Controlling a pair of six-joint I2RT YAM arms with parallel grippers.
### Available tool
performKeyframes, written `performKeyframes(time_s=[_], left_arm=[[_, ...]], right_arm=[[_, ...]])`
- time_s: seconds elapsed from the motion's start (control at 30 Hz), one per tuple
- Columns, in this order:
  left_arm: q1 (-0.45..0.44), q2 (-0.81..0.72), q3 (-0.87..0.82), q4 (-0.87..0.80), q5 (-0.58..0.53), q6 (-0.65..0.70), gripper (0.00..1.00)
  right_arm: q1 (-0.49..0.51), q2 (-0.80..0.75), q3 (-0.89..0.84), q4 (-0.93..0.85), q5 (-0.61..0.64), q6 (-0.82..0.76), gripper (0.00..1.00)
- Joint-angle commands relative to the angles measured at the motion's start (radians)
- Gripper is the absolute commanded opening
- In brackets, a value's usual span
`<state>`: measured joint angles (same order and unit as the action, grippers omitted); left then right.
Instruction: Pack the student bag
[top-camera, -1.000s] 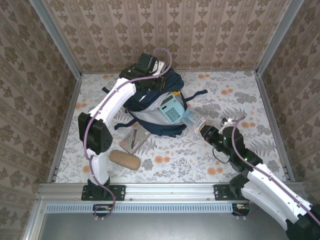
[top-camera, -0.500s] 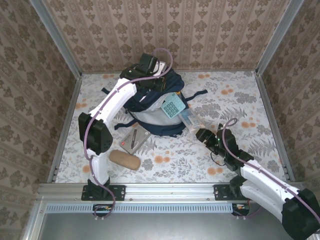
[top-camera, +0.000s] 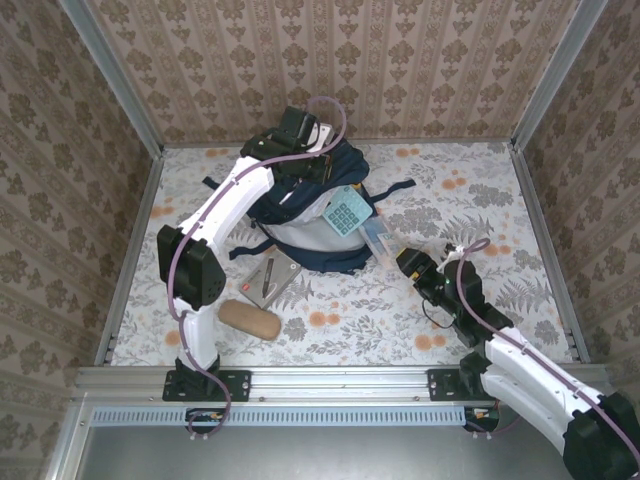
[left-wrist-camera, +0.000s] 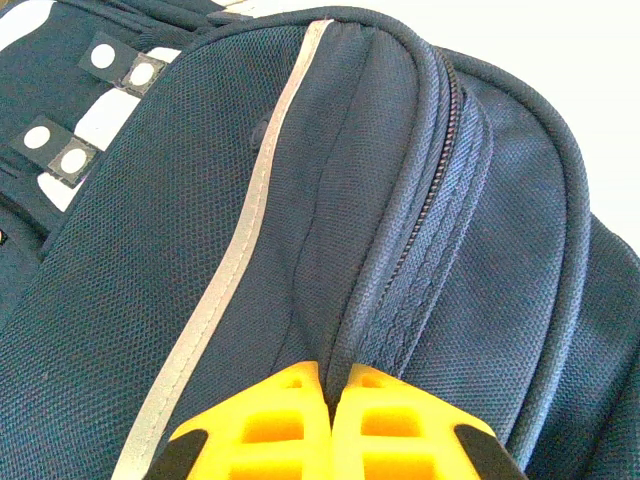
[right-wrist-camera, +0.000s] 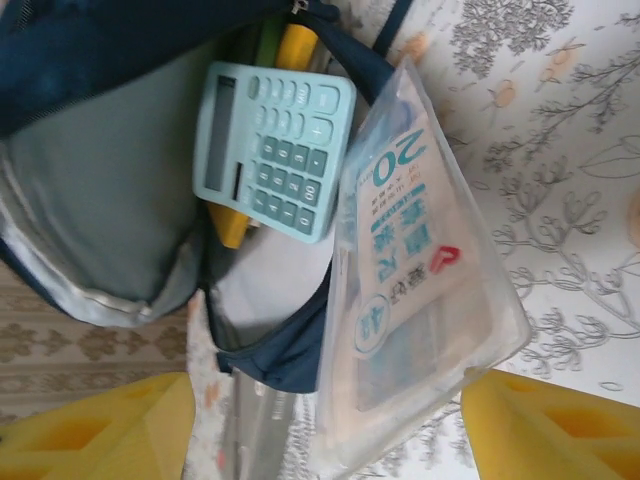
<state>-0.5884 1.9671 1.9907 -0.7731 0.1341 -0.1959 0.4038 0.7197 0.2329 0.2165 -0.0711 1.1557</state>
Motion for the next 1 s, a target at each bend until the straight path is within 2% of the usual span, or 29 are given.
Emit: performKeyframes(time_s=[0.0, 0.23, 0.3, 0.43, 0.53, 0.63, 0.73, 0.83, 0.97], left_arm=[[-0.013, -0.045, 0.026, 0.055, 0.033, -0.040, 0.00], [-0.016, -0.048, 0.026, 0.045, 0.027, -0.035, 0.00], [-0.016, -0.052, 0.021, 0.046, 0.025, -0.035, 0.00], [-0.016, -0.052, 0.020, 0.051, 0.031, -0.039, 0.00], [-0.017, -0.052, 0.020, 0.050, 0.030, -0.039, 0.00], [-0.017, -0.056, 0.021, 0.044, 0.024, -0.034, 0.00], [-0.016, -0.059, 0.020, 0.044, 0.018, -0.031, 0.00], [-0.014, -0.057, 0.023, 0.046, 0.015, -0.028, 0.00], [-0.011, -0.050, 0.035, 0.047, 0.015, -0.028, 0.00]], right_arm=[[-0.003, -0.003, -0.010, 0.058, -0.027, 0.032, 0.75], [-0.004, 0.113, 0.023, 0.068, -0.044, 0.014, 0.77], [-0.004, 0.150, 0.033, 0.081, -0.035, 0.008, 0.75], [-0.005, 0.225, 0.060, 0.103, -0.011, 0.003, 0.63], [-0.009, 0.284, 0.074, 0.136, -0.004, 0.008, 0.47], [-0.014, 0.298, 0.089, 0.138, -0.003, 0.015, 0.27], [-0.014, 0.237, 0.098, 0.059, 0.036, 0.028, 0.18], [-0.016, 0.116, 0.097, -0.057, 0.084, 0.033, 0.02], [-0.022, -0.065, 0.101, -0.211, 0.116, 0.031, 0.00]])
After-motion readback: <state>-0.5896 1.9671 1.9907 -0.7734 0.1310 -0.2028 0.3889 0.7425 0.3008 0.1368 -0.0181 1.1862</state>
